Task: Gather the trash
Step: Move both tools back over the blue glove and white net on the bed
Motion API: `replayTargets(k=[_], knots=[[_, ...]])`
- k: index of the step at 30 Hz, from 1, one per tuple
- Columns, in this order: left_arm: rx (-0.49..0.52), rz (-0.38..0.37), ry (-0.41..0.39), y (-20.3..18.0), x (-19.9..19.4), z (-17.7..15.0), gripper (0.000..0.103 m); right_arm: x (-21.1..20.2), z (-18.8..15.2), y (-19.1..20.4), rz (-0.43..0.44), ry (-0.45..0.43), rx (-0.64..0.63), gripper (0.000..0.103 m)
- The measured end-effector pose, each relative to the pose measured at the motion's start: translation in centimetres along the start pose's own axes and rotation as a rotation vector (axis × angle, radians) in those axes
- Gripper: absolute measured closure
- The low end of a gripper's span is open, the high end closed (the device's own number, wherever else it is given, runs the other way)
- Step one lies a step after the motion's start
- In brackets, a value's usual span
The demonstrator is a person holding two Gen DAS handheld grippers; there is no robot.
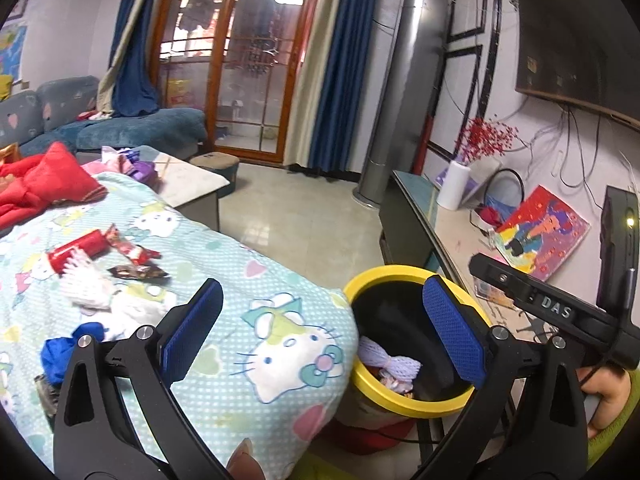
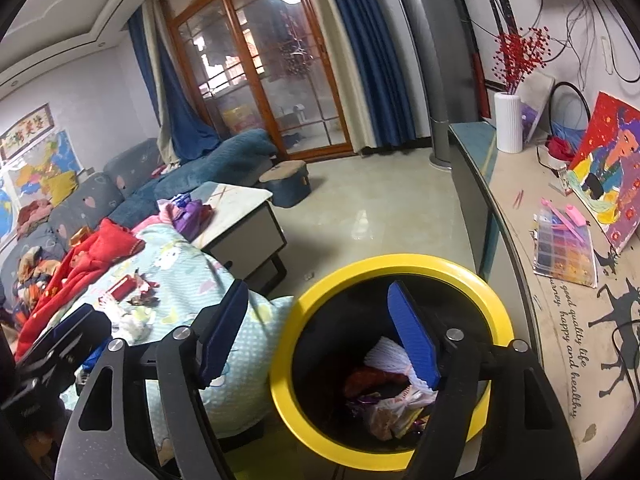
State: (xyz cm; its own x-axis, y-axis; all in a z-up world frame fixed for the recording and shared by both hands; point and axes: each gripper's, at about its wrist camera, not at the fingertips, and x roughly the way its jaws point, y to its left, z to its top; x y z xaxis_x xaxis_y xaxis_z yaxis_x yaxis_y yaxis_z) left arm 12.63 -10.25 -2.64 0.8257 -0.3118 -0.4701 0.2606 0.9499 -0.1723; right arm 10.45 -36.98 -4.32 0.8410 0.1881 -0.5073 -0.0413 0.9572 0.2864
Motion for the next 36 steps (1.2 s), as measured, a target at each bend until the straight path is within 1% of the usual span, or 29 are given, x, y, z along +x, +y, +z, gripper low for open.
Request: replayTargets(k=[6,10,21,26,36], knots=[[-0.020,0.053,-0.035,1.7,-1.3,0.3,0.011,-0.2,-0.6,2.2,0.035,0.000,-0.058,0.032],[-0.027,0.100,-0.061,2.9,-2.2,0.7,0.011,-0.2,-1.1,4.0,0.063,0.006,-0.107,0.031],[-0.093,0.181,-0.103,6.6,-4.3,1.2,0.011,-0.3,-1.9,7.8,0.136,0.010,-0.212,0.029],[-0.125,0.211,-0.114,8.3,-5.1,1.4,0.011,0.0,-2.1,9.6,0.169,0.029,-0.254,0.029],[-0.184,0.270,-0.117,11.8,-6.5,1.2,0.011,0.7,-2.4,12.3,0.223,0.062,-0.287,0.029]])
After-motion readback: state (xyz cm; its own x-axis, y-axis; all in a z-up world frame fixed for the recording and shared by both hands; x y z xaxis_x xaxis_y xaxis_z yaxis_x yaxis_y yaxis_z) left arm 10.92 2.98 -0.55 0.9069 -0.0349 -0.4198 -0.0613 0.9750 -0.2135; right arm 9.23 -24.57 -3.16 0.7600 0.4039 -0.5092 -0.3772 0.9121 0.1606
